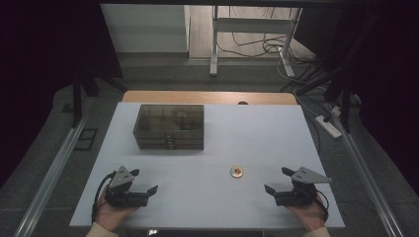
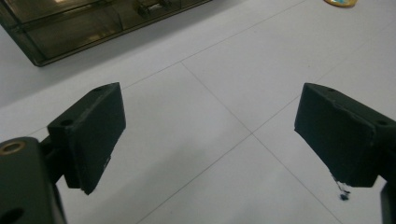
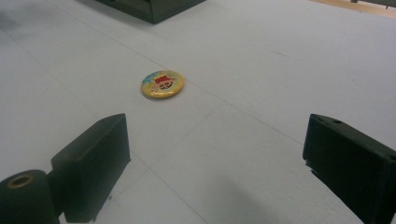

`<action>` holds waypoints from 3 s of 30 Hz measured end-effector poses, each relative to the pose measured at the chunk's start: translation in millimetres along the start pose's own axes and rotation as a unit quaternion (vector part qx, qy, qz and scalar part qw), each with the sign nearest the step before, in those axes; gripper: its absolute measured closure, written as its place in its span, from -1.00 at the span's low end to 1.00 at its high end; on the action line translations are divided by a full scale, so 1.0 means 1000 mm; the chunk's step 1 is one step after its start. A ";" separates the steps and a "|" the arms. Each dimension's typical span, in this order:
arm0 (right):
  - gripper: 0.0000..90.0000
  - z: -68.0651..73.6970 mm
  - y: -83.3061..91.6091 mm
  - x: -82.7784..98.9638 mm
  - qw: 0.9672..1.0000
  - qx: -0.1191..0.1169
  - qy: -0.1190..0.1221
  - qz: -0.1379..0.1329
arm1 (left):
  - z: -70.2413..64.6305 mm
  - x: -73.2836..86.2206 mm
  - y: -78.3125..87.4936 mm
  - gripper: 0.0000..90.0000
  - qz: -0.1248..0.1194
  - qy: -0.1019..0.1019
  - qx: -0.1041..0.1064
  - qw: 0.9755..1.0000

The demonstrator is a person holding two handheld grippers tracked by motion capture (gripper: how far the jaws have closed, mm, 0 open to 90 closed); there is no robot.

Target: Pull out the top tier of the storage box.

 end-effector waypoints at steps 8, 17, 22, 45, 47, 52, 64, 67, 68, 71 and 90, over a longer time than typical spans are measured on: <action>-0.84 0.002 0.000 0.000 1.000 -0.003 -0.002 -0.001 | 0.002 0.001 0.002 -0.78 -0.005 0.003 -0.005 1.000; -0.83 0.003 -0.001 -0.002 1.000 -0.002 -0.005 -0.003 | 0.005 0.001 0.002 -0.77 -0.011 0.000 -0.007 1.000; -0.83 0.003 -0.003 -0.001 1.000 -0.002 -0.005 0.002 | 0.007 0.001 0.001 -0.76 -0.014 -0.003 -0.011 1.000; -0.83 0.001 -0.002 0.004 1.000 0.003 -0.014 0.009 | 0.003 -0.006 -0.003 -0.71 -0.037 -0.055 -0.027 0.997; -0.83 0.002 -0.003 0.004 1.000 0.002 -0.014 0.011 | 0.003 -0.006 -0.003 -0.70 -0.040 -0.061 -0.030 0.997; -0.83 0.003 -0.003 0.005 1.000 0.001 -0.013 0.013 | 0.002 -0.007 -0.005 -0.69 -0.035 -0.082 -0.047 0.995; -0.83 0.004 -0.005 0.004 1.000 -0.001 -0.008 0.018 | -0.004 -0.013 -0.007 -0.68 -0.044 -0.142 -0.074 0.986; -0.83 0.003 -0.006 0.004 1.000 -0.002 -0.009 0.019 | -0.005 -0.014 -0.009 -0.67 -0.046 -0.150 -0.081 0.984; -0.83 0.003 -0.006 0.004 1.000 -0.001 -0.009 0.019 | -0.005 -0.014 -0.009 -0.67 -0.047 -0.152 -0.083 0.984; -0.83 0.004 -0.006 0.005 1.000 -0.001 -0.008 0.020 | -0.006 -0.015 -0.011 -0.66 -0.048 -0.164 -0.089 0.981; -0.83 0.004 -0.007 0.006 1.000 0.003 -0.005 0.027 | -0.011 -0.021 -0.019 -0.64 -0.054 -0.200 -0.105 0.973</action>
Point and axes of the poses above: each handheld gripper's, and its own axes: y roughly backward along the jaws, x roughly out of its underside, z roughly to its left, the point moved 4 cm from there along -y, roughly forward along the jaws, and after that the axes turned 14 degrees about -x, right-handed, at the moved point
